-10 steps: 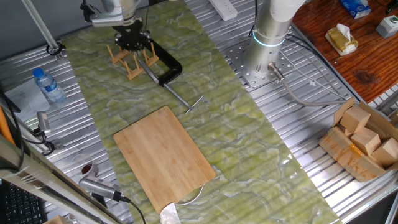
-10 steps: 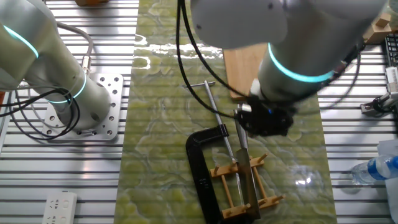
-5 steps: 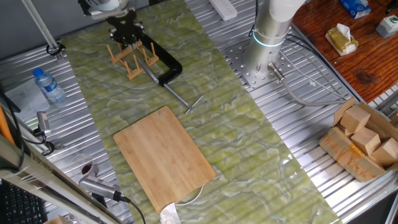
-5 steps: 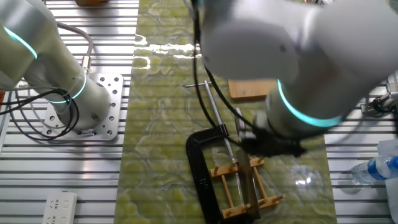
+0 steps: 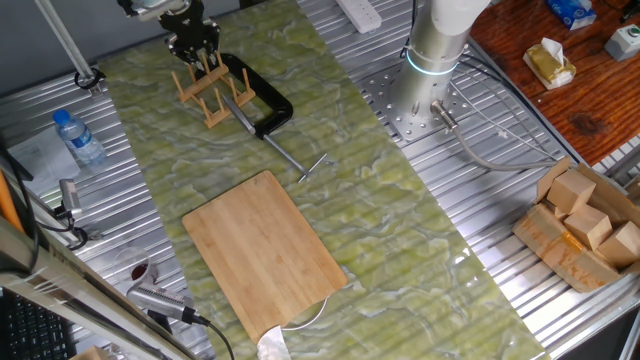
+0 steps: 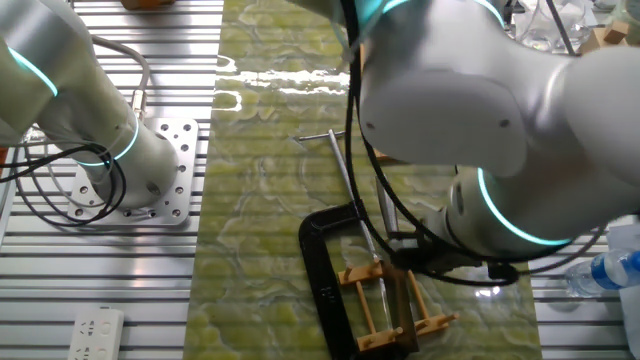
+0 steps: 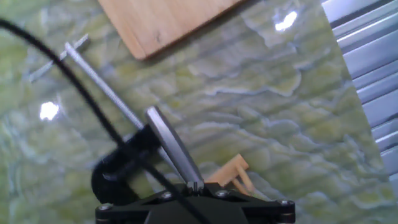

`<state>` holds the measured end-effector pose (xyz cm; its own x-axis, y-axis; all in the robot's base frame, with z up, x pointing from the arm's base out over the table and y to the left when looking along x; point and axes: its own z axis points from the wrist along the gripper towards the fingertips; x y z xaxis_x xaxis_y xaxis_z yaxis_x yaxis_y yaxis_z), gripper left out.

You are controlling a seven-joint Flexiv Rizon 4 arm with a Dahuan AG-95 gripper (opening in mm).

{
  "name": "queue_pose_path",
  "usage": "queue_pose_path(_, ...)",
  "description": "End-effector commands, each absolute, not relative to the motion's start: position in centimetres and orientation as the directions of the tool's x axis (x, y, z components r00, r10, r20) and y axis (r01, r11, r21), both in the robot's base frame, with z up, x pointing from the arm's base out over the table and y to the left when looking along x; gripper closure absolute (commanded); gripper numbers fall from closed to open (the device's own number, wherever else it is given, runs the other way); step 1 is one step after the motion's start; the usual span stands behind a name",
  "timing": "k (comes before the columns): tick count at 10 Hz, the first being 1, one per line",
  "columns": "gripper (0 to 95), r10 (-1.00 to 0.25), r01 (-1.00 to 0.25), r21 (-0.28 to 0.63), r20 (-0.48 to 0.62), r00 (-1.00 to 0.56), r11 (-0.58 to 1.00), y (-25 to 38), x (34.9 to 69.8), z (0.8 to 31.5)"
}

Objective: Put the knife on the cutting board

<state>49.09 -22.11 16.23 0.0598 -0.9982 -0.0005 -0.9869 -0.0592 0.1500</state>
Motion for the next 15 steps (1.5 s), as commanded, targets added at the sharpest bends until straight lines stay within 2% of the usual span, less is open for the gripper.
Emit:
queue_pose_path(1,76.0,-0.994,-0.982,0.157,0.001,0.106,-0.104,-22.3,49.2,16.0)
queue_pose_path(6,76.0,-0.997,-0.985,0.157,-0.003,0.077,-0.077,-23.2,49.5,14.5)
queue_pose_path(10,76.0,-0.995,-0.982,0.157,-0.011,0.103,-0.104,-23.9,49.9,12.5)
queue_pose_path(15,76.0,-0.992,-0.980,0.159,-0.018,0.121,-0.123,-24.1,49.7,11.4)
